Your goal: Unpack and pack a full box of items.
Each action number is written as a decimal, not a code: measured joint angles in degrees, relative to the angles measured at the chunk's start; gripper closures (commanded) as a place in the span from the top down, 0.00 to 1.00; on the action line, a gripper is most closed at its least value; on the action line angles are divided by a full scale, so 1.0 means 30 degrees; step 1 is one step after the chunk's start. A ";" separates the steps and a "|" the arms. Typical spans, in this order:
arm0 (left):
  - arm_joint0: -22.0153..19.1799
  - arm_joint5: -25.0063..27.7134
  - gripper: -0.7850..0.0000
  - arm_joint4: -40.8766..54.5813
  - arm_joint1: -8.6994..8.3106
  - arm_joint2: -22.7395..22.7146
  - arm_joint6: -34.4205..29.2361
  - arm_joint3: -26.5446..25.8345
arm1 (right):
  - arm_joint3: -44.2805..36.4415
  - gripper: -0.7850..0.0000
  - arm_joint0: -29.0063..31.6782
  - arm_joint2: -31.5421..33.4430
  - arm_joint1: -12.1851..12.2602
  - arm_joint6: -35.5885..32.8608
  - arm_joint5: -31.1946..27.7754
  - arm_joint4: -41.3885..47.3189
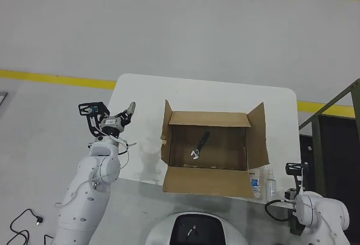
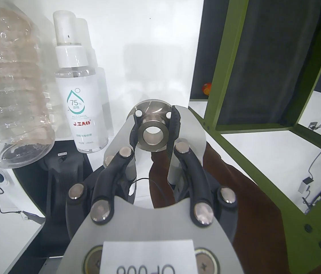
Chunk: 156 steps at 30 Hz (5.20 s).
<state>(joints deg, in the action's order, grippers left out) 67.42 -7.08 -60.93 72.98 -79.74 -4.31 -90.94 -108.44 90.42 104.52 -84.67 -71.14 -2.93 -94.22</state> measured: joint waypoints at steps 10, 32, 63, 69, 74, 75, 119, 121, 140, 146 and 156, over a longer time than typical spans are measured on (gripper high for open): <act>0.0000 0.0000 1.00 0.0000 0.0000 0.0000 0.0000 0.0000 | 0.1410 0.00 -0.0373 -0.0625 0.0072 0.0749 0.0569 -0.0380; 0.0000 0.0000 1.00 0.0000 0.0000 0.0000 0.0000 0.0000 | 0.2980 0.37 -0.0955 -0.0944 0.0284 0.1586 0.0878 0.0118; 0.0000 0.0000 1.00 0.0000 0.0000 0.0000 0.0000 0.0000 | -0.8732 0.00 -0.4147 0.0751 0.1167 -0.3926 -0.3515 0.9311; 0.0000 0.0000 1.00 0.0000 0.0000 0.0000 0.0000 0.0000 | -0.8734 0.00 -0.5238 -0.0568 0.1408 -0.4766 -0.3621 1.1823; 0.0000 0.0000 1.00 0.0000 0.0000 0.0000 0.0000 0.0000 | -0.8734 0.00 -0.4907 -0.2198 0.1530 -0.4790 -0.2774 1.1849; 0.0000 0.0000 1.00 0.0000 0.0000 0.0000 0.0000 0.0000 | -0.8733 0.00 -0.4750 -0.2512 0.1545 -0.4711 -0.2592 1.1693; 0.0000 0.0000 1.00 0.0000 0.0000 0.0000 0.0000 0.0000 | 0.6371 0.00 -0.9651 -1.3278 0.0568 0.4853 0.4258 0.3059; 0.0000 0.0000 1.00 0.0000 0.0000 0.0000 0.0000 0.0000 | 0.6372 0.00 -0.9651 -1.3278 0.0568 0.4853 0.4258 0.3059; 0.0000 0.0000 1.00 0.0000 0.0000 0.0000 0.0000 0.0000 | 0.6201 0.00 -0.8935 -1.5805 0.0005 0.6250 0.5704 0.1653; 0.0000 0.0000 1.00 0.0000 0.0000 0.0000 0.0000 0.0000 | 0.7117 0.00 -0.9354 -1.5745 -0.0214 0.5518 0.6673 0.1664; 0.0000 0.0000 1.00 0.0000 0.0000 0.0000 0.0000 0.0000 | 0.9677 0.00 -1.0723 -1.6006 -0.0784 0.4854 0.8105 0.2548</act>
<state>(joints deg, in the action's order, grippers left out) 67.42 -7.08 -60.93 72.98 -79.74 -4.31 -90.94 -79.41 58.25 56.50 -87.02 -56.58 21.38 -86.57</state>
